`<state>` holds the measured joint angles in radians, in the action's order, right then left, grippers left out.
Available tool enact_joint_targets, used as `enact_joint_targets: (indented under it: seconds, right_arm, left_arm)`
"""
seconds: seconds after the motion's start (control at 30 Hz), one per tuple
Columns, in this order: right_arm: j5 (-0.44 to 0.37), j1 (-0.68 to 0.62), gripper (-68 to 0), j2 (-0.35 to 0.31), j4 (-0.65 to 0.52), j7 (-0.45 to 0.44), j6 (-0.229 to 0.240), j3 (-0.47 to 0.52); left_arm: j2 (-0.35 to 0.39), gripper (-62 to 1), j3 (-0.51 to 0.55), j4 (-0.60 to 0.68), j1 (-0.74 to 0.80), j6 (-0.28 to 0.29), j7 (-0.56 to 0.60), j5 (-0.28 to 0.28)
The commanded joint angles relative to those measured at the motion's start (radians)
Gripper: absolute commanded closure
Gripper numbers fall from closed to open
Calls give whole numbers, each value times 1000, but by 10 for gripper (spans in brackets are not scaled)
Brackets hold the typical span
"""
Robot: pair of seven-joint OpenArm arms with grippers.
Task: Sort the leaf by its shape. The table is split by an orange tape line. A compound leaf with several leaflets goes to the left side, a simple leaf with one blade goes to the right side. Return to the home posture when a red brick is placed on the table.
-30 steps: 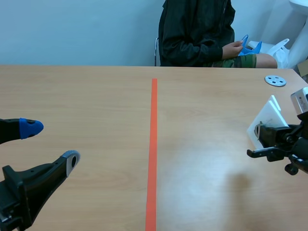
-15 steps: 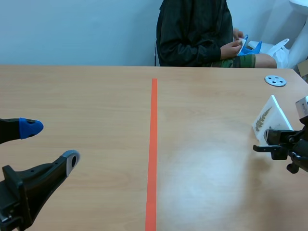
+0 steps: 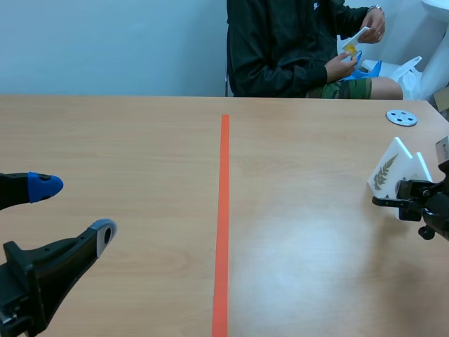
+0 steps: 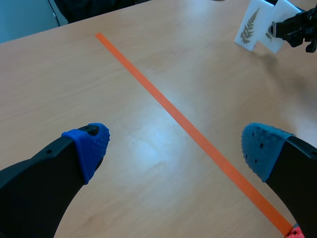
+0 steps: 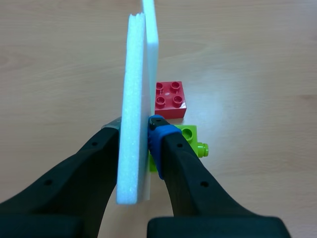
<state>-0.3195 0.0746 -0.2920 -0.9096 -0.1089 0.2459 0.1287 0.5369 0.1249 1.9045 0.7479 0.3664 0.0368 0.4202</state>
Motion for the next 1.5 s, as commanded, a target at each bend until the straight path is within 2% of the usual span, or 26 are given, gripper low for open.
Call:
enact_joint_targets:
  seconds: [0.0,0.13,0.53,0.7,0.87,1.0,1.1,1.2,1.47]
  right_arm:
    - [9,21,-13,-12,-2,-29,-6,-5]
    - [29,26,-13,-13,43,-54,-43,-5]
    - [55,25,-29,-12,101,-85,-45,-5]
    - [63,25,-96,-12,101,-85,-45,-5]
    - [62,25,-229,-13,101,-86,-43,-5]
    - [56,22,-294,-21,89,-81,-32,-5]
    - [39,6,-346,-33,53,-81,13,-5]
    - [33,-26,-354,-44,-24,-63,41,-4]
    - [-25,-172,-354,-84,-291,6,50,16]
  left_arm:
    - [-8,-572,-1,19,-3,-5,18,6]
    - [-8,-572,-1,19,-3,-5,18,6]
    - [-8,-572,-1,19,-3,-5,18,6]
    - [-8,-572,-1,19,-3,-5,18,6]
    - [-8,-572,-1,19,-3,-5,18,6]
    - [-8,-572,-1,19,-3,-5,18,6]
    - [-8,-572,-1,19,-3,-5,18,6]
    - [-8,-572,-1,19,-3,-5,18,6]
    - [-8,-572,-1,19,-3,-5,18,6]
